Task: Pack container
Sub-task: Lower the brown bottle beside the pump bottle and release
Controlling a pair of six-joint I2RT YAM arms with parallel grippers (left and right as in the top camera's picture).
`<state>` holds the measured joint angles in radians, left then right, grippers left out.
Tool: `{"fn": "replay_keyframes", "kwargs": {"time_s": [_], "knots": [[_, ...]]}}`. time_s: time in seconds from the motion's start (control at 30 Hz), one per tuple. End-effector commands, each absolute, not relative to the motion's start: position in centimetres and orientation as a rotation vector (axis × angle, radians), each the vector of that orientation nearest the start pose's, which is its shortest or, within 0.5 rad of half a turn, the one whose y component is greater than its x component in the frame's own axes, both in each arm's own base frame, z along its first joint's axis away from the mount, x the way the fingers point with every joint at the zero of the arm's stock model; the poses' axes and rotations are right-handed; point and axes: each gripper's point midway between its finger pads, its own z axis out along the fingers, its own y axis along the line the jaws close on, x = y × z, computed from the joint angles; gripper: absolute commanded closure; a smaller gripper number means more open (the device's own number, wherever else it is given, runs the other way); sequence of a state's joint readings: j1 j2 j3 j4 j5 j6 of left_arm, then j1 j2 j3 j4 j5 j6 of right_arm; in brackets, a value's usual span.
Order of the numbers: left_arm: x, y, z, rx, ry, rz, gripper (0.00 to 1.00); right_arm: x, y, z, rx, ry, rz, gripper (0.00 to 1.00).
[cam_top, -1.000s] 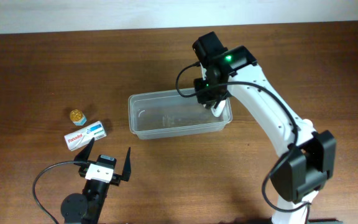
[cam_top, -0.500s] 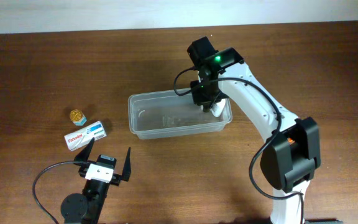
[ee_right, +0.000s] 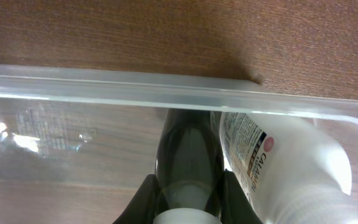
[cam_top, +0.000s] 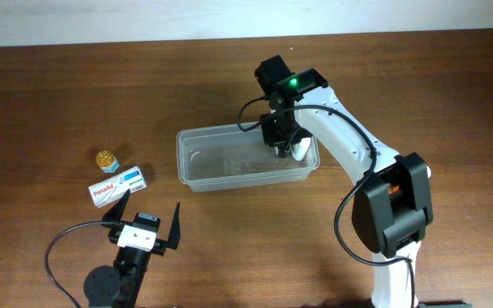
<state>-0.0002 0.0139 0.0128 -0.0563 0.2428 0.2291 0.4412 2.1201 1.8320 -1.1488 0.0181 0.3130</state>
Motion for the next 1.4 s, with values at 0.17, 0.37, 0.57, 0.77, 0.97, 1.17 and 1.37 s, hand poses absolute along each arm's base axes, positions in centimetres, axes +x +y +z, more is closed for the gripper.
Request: {"fn": "replay_keyframes", "kwargs": {"time_s": [0.17,0.37,0.57,0.77,0.97,1.17,1.37], "knots": [[24.15,-4.02,16.17,0.374,1.584,-0.009,0.01,40.17,18.49,7.54,-0.180,3.012,0.019,0.81],[24.15,-4.02,16.17,0.374,1.584,-0.009,0.01,40.24,18.52,7.54,-0.180,3.009,0.021,0.80],[24.15,-4.01,16.17,0.374,1.584,-0.008,0.01,40.23,18.53,7.54,-0.180,3.010,0.021,0.75],[24.15,-4.01,16.17,0.374,1.584,-0.008,0.01,40.15,18.48,7.53,-0.180,3.013,0.018,0.75],[24.16,-4.01,16.15,0.374,1.585,-0.008,0.01,40.13,18.48,7.53,-0.181,3.014,0.018,0.74],[24.15,-4.02,16.15,0.374,1.585,-0.009,0.01,40.13,18.48,7.53,-0.181,3.014,0.018,0.69],[24.15,-4.02,16.17,0.374,1.584,-0.009,0.01,40.08,18.45,7.52,-0.181,3.016,0.016,0.68]]}}
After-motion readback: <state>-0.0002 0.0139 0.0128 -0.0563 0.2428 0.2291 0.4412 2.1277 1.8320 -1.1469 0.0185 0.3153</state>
